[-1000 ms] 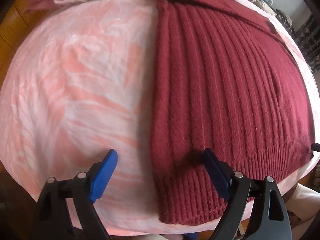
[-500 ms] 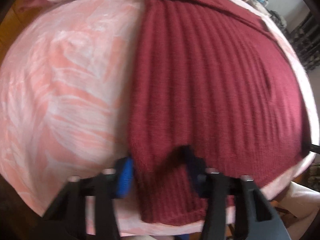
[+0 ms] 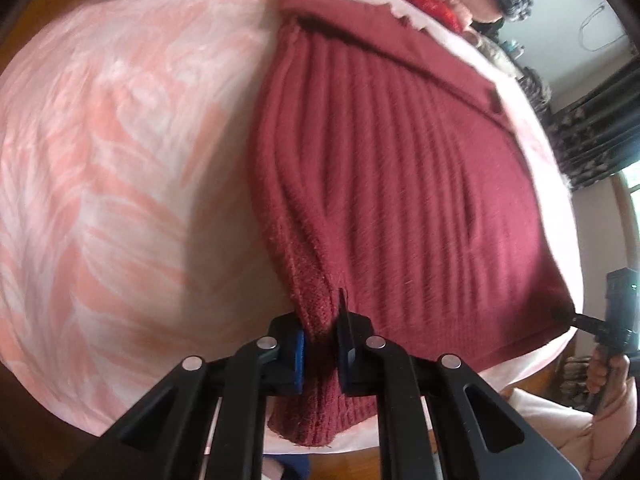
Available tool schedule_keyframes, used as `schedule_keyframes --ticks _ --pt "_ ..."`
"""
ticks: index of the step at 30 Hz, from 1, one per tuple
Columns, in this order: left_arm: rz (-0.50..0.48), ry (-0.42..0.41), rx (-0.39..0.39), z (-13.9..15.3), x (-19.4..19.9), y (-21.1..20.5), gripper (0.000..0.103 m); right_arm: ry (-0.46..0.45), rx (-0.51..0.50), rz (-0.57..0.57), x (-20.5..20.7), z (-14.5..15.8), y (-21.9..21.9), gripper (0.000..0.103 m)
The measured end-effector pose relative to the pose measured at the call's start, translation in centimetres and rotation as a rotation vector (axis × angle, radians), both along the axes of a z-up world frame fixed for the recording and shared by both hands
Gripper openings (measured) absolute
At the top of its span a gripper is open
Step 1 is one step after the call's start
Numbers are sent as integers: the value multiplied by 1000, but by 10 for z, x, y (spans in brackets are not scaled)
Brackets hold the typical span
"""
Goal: Fold small clothes
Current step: 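Grasp the hem with the left tool while the right tool grasps the hem, then lift the hem with both tools and fold it toward the collar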
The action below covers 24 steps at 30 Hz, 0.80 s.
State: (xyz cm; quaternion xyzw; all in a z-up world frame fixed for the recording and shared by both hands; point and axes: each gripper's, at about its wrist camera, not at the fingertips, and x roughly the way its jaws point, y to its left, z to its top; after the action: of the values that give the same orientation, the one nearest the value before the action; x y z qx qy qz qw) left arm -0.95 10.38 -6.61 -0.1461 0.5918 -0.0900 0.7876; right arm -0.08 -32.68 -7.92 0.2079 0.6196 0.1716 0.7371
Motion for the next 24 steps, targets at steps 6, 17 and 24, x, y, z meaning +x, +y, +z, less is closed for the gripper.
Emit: schedule_keyframes --ticks 6,17,24 --pt "27 -32 -40 15 13 -3 12 -38 20 -26 13 16 -3 6" --pt "119 -41 -37 24 55 -3 12 -32 16 -104 48 29 -12 6" --pt "167 -30 -30 28 83 -7 12 -25 18 -151 70 37 -17 6"
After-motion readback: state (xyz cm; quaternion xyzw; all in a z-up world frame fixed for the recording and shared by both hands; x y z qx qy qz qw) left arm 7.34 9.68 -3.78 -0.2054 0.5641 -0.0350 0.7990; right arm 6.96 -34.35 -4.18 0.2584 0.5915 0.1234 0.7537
